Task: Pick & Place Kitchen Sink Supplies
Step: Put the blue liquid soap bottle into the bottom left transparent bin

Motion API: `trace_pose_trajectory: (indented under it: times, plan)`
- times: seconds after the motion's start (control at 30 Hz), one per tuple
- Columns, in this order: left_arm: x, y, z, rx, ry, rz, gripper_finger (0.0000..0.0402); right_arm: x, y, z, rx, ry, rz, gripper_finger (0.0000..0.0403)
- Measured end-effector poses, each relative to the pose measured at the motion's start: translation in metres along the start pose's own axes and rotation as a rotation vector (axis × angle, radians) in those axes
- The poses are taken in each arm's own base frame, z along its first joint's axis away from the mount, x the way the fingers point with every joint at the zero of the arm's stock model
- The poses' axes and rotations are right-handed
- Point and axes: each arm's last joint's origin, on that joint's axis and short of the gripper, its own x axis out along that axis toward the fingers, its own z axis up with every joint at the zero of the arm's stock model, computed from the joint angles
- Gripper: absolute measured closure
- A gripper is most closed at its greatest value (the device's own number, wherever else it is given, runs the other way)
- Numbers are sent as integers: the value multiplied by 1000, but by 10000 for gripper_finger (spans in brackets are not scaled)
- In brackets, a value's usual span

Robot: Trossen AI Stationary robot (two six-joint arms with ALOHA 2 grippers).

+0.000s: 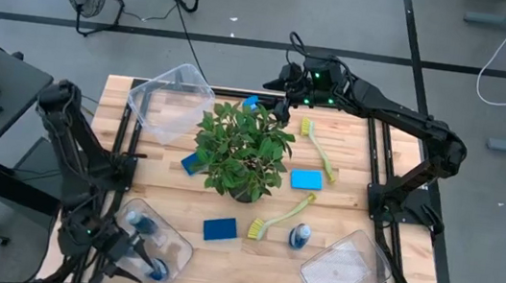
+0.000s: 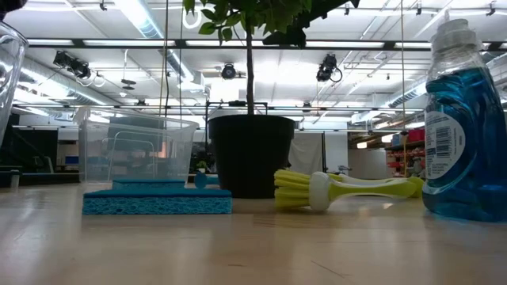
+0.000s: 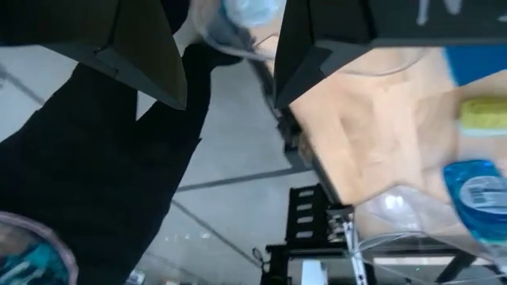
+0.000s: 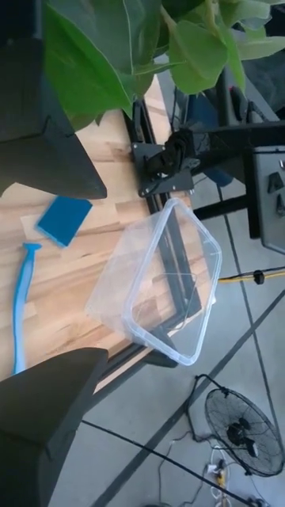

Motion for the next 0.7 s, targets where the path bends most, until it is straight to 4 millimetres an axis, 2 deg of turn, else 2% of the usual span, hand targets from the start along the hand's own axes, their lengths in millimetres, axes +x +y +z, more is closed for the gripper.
trace_pose_trajectory:
  times: [0.17, 0.37, 0.53, 0.7]
  plan:
    - [-15, 11, 20, 38, 60, 57, 207, 0, 0, 0, -33, 0, 0, 81]
    - [-45, 29, 54, 59, 77, 161, 207, 0, 0, -1, -84, 10, 13, 81]
    - [-68, 45, 79, 54, 9, 301, 207, 0, 1, -7, -102, 65, 39, 81]
    - [-77, 63, 93, -5, -65, 398, 207, -1, 1, -14, -147, 139, 45, 81]
